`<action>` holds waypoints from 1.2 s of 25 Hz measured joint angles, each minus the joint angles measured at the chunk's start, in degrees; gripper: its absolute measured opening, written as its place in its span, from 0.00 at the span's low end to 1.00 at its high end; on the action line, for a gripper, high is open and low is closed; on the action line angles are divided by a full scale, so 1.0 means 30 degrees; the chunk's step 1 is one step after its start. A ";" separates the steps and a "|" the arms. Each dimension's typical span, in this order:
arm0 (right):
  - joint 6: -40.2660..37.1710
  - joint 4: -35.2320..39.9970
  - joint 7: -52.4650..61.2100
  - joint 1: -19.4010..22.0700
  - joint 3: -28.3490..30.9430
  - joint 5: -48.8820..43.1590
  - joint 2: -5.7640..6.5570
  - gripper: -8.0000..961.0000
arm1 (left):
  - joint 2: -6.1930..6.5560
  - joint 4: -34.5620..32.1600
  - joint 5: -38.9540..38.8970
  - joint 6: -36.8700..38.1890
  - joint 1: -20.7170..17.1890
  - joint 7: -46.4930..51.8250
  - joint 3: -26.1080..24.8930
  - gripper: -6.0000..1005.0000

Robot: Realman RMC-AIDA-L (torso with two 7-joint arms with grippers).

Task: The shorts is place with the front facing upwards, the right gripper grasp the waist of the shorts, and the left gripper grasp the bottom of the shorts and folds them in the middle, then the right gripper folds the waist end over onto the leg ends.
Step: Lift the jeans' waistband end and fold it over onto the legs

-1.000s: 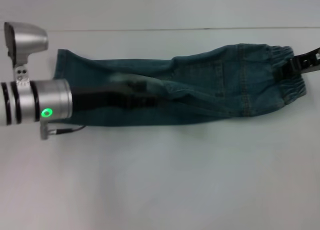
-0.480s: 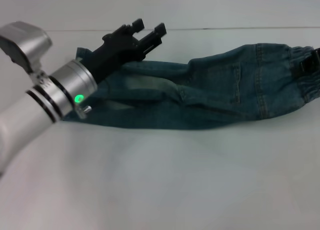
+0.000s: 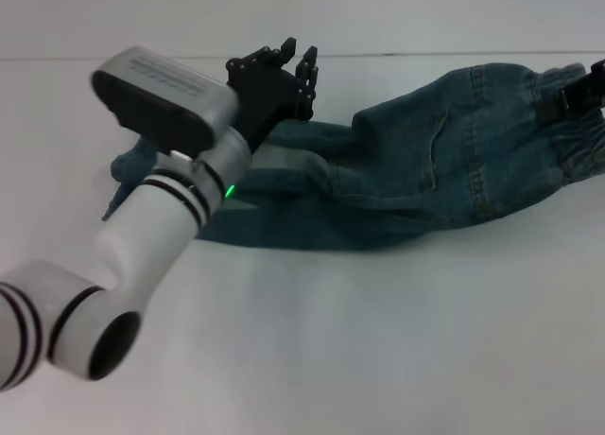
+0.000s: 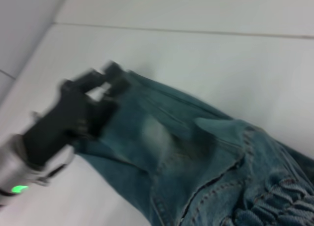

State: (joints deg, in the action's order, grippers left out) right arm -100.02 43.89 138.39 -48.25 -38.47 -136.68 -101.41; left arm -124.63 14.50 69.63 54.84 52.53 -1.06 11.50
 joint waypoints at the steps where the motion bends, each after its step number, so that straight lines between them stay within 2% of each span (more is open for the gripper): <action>1: -0.0156 0.0004 0.0030 -0.0006 0.0008 0.0192 0.0059 0.13 | 0.0000 0.0321 0.0006 -0.0302 0.0065 -0.1316 -0.0697 0.35; 3: -0.0531 0.0012 0.0097 -0.0062 0.0052 0.0505 0.0137 0.13 | 0.0000 0.0855 0.0009 -0.0961 0.0156 -0.3395 -0.1997 0.26; 6: -0.1007 0.0020 0.0130 -0.0180 0.0383 0.0625 0.0206 0.13 | 0.0000 0.1063 0.0159 -0.2154 0.0297 -0.4586 -0.2589 0.13; 11: -0.1393 0.0084 0.0135 -0.0363 0.0823 0.0638 0.0267 0.13 | 0.0000 0.0960 0.0881 -0.4349 0.0548 -0.5095 -0.2661 0.07; 17: -0.1649 0.0197 0.0132 -0.0470 0.1065 0.1124 0.0376 0.13 | 0.0001 0.1745 0.0958 -0.5398 0.0634 -0.6867 -0.2717 0.01; 25: -0.1724 0.0197 0.0470 -0.0653 0.1182 0.2246 0.0887 0.13 | 0.0001 0.2862 0.2701 -0.6071 0.0303 -0.7352 -0.3175 0.01; 30: -0.1529 0.0196 0.0638 -0.1284 0.1211 0.2354 0.0908 0.13 | 0.0002 0.3617 0.3211 -0.6028 0.0202 -0.7353 -0.3392 0.02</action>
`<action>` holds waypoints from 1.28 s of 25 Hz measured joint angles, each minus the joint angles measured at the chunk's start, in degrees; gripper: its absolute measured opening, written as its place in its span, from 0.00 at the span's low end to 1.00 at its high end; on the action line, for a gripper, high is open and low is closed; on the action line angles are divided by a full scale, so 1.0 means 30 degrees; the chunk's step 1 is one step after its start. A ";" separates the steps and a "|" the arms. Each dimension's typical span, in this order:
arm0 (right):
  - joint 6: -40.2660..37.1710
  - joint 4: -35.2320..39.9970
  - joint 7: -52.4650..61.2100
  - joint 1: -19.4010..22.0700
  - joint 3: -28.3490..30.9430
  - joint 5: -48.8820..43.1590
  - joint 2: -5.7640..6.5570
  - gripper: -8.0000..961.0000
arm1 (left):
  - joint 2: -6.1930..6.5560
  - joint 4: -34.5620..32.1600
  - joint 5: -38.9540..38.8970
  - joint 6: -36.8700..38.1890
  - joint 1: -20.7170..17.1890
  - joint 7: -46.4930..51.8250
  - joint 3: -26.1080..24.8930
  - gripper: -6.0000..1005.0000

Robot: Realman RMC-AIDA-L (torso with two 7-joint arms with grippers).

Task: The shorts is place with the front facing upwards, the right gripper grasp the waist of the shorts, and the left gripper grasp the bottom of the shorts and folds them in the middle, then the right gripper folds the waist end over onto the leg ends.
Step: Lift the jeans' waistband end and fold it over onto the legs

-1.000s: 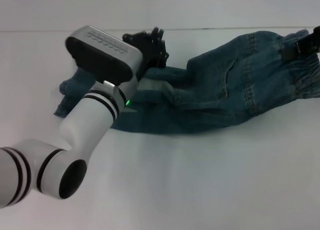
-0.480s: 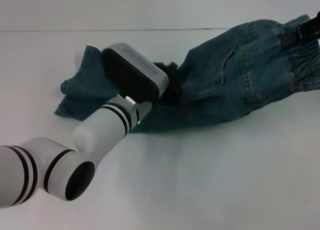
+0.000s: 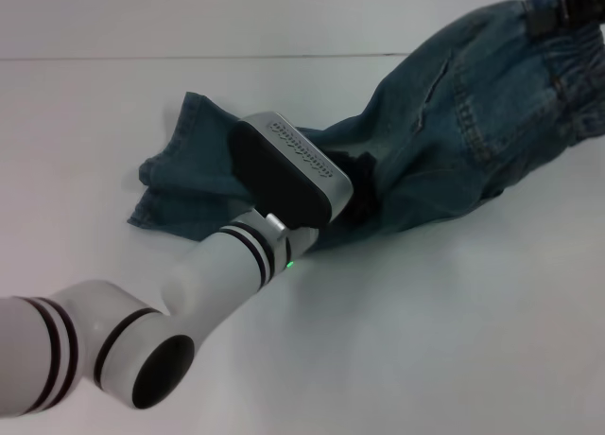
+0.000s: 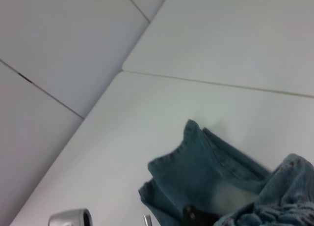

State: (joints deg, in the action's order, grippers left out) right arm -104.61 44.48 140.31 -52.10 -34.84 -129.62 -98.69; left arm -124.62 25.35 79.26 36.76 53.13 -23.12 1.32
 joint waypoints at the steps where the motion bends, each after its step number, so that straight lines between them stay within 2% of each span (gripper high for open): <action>1: 0.0027 0.0000 0.0011 -0.0118 -0.0001 0.0001 -0.0024 0.13 | -0.0001 0.0147 0.0104 -0.0003 -0.0021 -0.0001 -0.0104 0.02; 10: 0.0630 -0.0175 -0.0093 -0.1263 -0.0176 0.0017 -0.0310 0.13 | -0.0001 0.1577 0.1960 -0.0074 -0.0347 0.0014 -0.1408 0.02; 15: 0.0572 -0.0178 -0.0131 -0.1678 -0.0246 0.0025 -0.0503 0.12 | -0.0002 0.2398 0.3082 -0.0077 -0.0419 0.0014 -0.1601 0.02; 28: 0.0519 -0.0422 -0.0194 -0.1869 -0.1033 0.0027 -0.0710 0.12 | -0.0002 0.4155 0.3670 -0.0059 -0.0325 0.0146 -0.2352 0.02; 32: 0.0574 -0.0606 -0.0388 -0.1763 -0.1087 0.0026 -0.0734 0.12 | -0.0003 0.4082 0.3679 -0.0034 -0.0714 0.0166 -0.2425 0.02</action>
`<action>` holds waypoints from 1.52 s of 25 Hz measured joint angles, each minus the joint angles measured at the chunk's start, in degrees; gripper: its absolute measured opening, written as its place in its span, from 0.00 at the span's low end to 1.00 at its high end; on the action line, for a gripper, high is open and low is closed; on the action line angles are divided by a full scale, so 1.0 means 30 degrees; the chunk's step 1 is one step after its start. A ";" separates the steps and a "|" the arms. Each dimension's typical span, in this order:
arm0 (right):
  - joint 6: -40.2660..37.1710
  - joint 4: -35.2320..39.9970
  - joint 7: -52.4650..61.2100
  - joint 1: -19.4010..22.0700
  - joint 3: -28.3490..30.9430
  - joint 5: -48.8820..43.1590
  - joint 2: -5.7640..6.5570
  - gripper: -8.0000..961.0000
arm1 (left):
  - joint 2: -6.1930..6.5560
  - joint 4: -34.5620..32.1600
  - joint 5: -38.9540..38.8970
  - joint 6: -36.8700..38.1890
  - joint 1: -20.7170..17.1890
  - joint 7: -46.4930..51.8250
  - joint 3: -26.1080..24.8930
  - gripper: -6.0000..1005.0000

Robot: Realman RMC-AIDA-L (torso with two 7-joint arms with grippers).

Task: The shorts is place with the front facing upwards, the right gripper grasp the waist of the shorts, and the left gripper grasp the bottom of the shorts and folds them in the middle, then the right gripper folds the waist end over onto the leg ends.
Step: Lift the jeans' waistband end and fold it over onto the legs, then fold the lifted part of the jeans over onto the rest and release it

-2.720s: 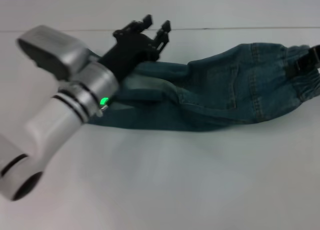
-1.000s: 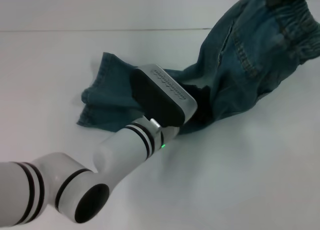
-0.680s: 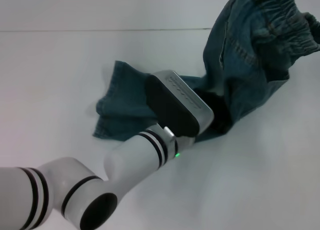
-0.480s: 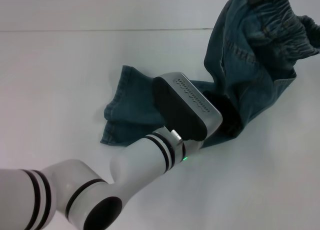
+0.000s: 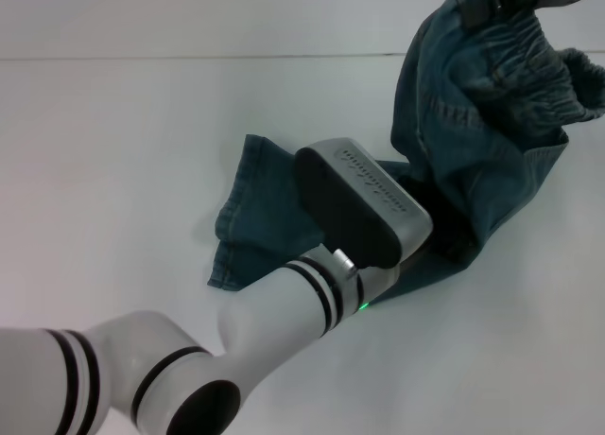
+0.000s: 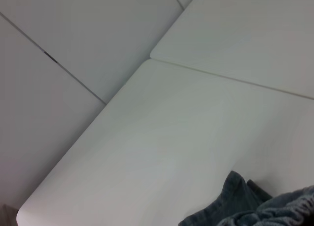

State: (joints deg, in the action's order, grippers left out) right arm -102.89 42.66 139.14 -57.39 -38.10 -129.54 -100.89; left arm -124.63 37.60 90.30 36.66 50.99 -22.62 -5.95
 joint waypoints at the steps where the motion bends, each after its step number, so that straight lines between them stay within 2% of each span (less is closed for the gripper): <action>1: 0.0007 -0.0052 -0.0056 0.0035 -0.0007 0.0000 0.0002 0.12 | 0.0001 -0.0099 0.0004 0.0058 -0.0222 0.0003 -0.0102 0.02; 8: 0.0076 -0.0317 -0.0367 0.0351 -0.0016 -0.0080 0.0075 0.12 | 0.0018 -0.0813 0.0025 0.0852 -0.2548 0.0004 -0.1099 0.02; 14: 0.0279 -0.0729 -0.0747 0.0755 0.0091 -0.0024 0.0196 0.12 | 0.0106 -0.0678 0.0312 0.3257 -0.5041 0.0258 -0.3011 0.02; 16: 0.0309 -0.0774 -0.0844 0.0835 0.0107 -0.0023 0.0220 0.12 | 0.0128 -0.0744 0.0631 0.3705 -0.5317 0.0639 -0.3189 0.07; 17: 0.0322 -0.0790 -0.0882 0.0844 0.0114 -0.0024 0.0231 0.12 | 0.0213 -0.1405 0.1915 0.4752 -0.5779 0.2877 -0.3654 0.10; 20: 0.0380 -0.0811 -0.0920 0.0849 0.0117 -0.0037 0.0242 0.12 | 0.0283 -0.2826 0.3421 0.5491 -0.5881 0.6473 -0.4128 0.18; 22: 0.0441 -0.0811 -0.0920 0.0848 0.0063 -0.0043 0.0239 0.12 | 0.0363 -0.4882 0.4857 0.6511 -0.5853 1.0662 -0.4302 0.32; 25: 0.0586 -0.0822 -0.0930 0.0728 -0.0075 -0.0077 0.0136 0.12 | 0.0395 -0.9620 0.7640 0.9147 -0.5605 1.8131 -0.4041 0.32; 27: 0.0652 -0.0839 -0.0958 0.0611 -0.0225 -0.0084 0.0067 0.12 | 0.0458 -1.2184 0.9097 1.0935 -0.5507 2.1814 -0.3683 0.32; 29: 0.0788 -0.0900 -0.1006 0.0399 -0.0434 -0.0080 -0.0069 0.12 | 0.0798 -1.4600 0.9945 1.2950 -0.5578 2.5020 -0.2697 0.32; 33: 0.1269 -0.1378 -0.1289 -0.0256 -0.1223 -0.0080 -0.0473 0.12 | 0.1620 -1.6975 1.0079 1.5965 -0.6269 2.8443 -0.0692 0.32; 38: 0.2303 -0.2311 -0.1684 -0.1507 -0.3065 -0.0132 -0.1325 0.12 | 0.1810 -1.9425 0.9785 1.9203 -0.7523 3.0349 -0.0688 0.32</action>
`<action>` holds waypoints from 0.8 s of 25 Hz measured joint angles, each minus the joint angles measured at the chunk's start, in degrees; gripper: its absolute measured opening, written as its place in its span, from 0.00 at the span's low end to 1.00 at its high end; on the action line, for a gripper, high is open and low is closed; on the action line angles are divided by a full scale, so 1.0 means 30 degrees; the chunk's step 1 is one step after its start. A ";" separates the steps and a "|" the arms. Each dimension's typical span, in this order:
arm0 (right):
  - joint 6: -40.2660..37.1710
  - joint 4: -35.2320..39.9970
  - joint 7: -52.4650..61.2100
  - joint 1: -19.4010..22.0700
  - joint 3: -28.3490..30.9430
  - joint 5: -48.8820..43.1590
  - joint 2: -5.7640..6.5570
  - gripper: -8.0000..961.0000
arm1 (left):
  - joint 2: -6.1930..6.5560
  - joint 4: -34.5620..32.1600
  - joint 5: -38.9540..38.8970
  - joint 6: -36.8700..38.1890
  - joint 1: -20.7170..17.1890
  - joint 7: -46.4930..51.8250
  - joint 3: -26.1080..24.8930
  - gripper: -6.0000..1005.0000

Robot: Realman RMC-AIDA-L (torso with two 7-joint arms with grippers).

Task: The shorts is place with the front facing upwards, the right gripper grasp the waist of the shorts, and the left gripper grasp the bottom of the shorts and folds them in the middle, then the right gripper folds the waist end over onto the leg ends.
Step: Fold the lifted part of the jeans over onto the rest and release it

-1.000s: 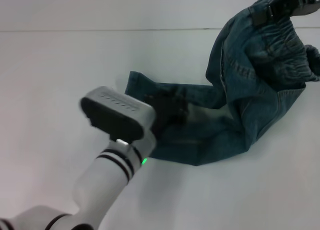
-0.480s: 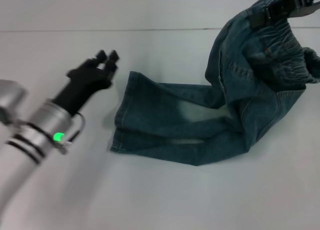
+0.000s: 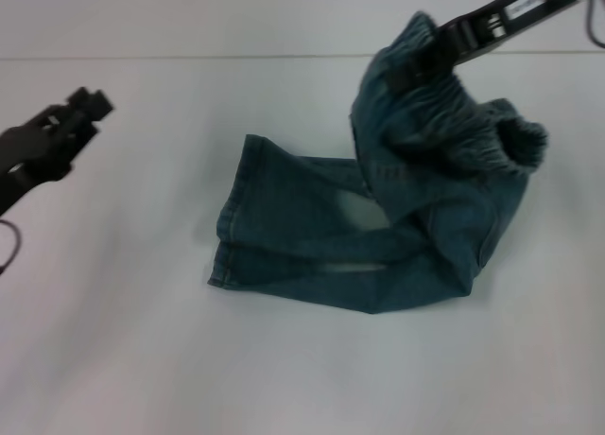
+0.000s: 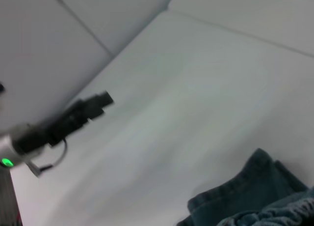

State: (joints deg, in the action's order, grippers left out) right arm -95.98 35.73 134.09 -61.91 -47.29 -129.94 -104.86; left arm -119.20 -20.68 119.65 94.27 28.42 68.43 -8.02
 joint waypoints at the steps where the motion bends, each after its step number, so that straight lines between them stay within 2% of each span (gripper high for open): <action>1: 0.0184 -0.0091 -0.0053 -0.0238 -0.0369 0.0000 -0.0185 0.12 | 0.0014 -0.0290 -0.0133 0.0393 -0.0230 0.0209 -0.0038 0.32; 6: 0.0960 -0.0324 -0.0257 -0.1408 -0.1905 -0.0024 -0.1215 0.12 | -0.0008 -0.1009 -0.0725 0.1198 -0.1242 0.0563 -0.0186 0.32; 12: 0.2089 -0.1217 -0.0332 -0.2559 -0.4073 -0.0449 -0.2005 0.12 | -0.0142 -0.1068 -0.0943 0.1212 -0.1609 0.0531 -0.0199 0.32; 14: 0.2469 -0.1448 -0.0336 -0.2904 -0.4591 -0.1266 -0.2409 0.12 | -0.0161 -0.1013 -0.0950 0.1118 -0.1621 0.0470 -0.0184 0.32; 17: 0.2907 -0.1438 -0.0439 -0.3216 -0.4737 -0.2633 -0.3160 0.15 | -0.0200 -0.0962 -0.0958 0.0863 -0.1574 0.0442 -0.0082 0.32; 20: 0.3034 -0.1365 -0.0880 -0.3428 -0.4745 -0.3073 -0.3646 0.20 | -0.0231 -0.0940 -0.0964 0.0652 -0.1484 0.0430 -0.0043 0.32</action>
State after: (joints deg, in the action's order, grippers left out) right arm -86.88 31.63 131.45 -72.19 -61.53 -139.16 -115.80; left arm -119.89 -23.50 116.76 96.22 23.97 69.71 -8.15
